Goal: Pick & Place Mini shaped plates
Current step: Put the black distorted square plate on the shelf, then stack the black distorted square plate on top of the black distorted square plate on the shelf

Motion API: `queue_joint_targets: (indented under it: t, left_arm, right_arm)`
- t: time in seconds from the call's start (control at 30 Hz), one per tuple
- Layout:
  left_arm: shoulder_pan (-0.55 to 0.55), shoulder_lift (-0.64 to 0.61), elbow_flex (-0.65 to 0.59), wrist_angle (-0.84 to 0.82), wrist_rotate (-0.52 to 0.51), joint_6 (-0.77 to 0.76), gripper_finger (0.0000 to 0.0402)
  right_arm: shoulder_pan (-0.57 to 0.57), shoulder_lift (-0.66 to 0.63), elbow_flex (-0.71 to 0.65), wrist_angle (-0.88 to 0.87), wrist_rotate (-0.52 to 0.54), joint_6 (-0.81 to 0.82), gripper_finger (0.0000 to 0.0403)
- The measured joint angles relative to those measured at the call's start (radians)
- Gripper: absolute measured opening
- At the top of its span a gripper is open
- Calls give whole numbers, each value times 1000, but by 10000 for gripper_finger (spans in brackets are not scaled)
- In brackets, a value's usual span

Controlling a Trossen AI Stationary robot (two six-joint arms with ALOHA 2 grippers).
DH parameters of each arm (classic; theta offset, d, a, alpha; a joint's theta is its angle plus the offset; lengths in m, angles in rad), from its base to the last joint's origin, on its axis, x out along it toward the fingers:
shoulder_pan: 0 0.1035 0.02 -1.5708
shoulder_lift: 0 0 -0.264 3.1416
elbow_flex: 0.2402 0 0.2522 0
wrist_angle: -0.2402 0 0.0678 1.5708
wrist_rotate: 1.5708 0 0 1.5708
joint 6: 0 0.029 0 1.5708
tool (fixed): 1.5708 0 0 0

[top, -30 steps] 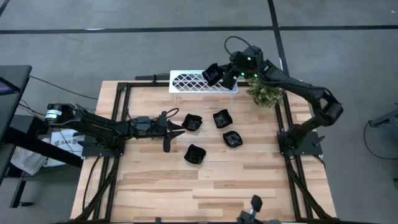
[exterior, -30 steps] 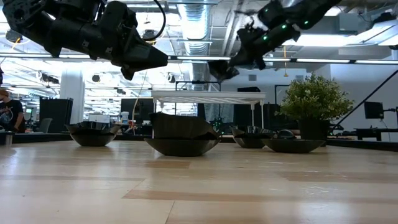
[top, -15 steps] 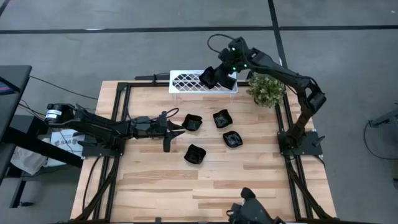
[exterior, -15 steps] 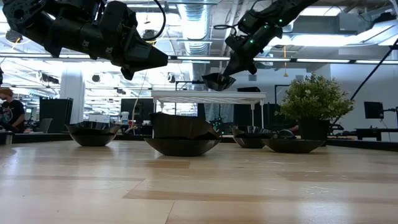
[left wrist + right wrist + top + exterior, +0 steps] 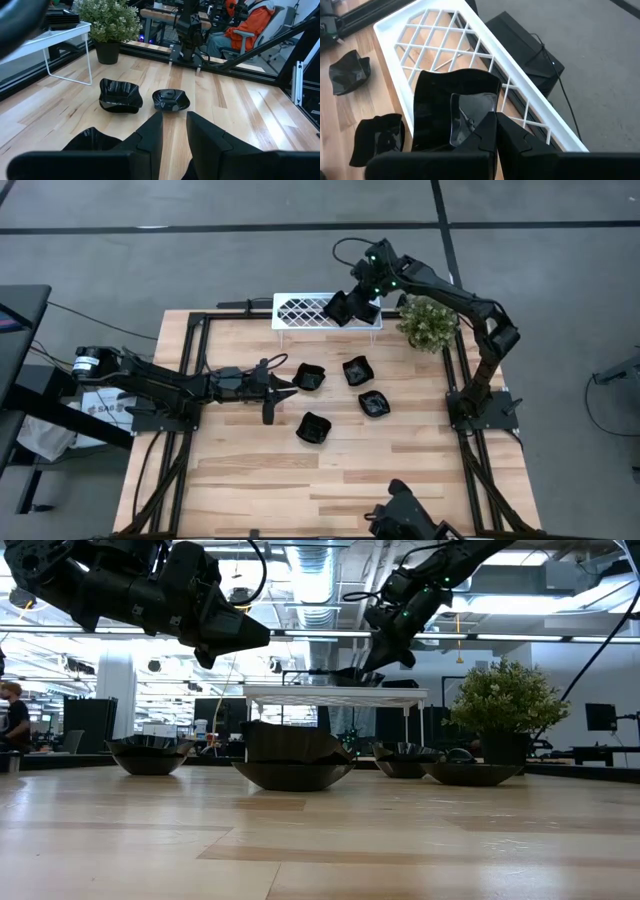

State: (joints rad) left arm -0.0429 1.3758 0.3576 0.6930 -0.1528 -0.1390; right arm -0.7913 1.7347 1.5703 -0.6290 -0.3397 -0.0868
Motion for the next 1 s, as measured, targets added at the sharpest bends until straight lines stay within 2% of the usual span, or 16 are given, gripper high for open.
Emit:
queue_joint_targets:
  t: [0.33,0.7,1.0]
  left_arm:
    - [0,0,0,0,0,0,88]
    - [0,0,0,0,0,0,88]
    - [0,0,0,-3,0,0,88]
  right_arm:
    - [-3,-2,0,-7,4,5,3]
    - [-4,-2,0,-7,4,9,69]
    - [-4,-27,0,-4,6,-17,77]
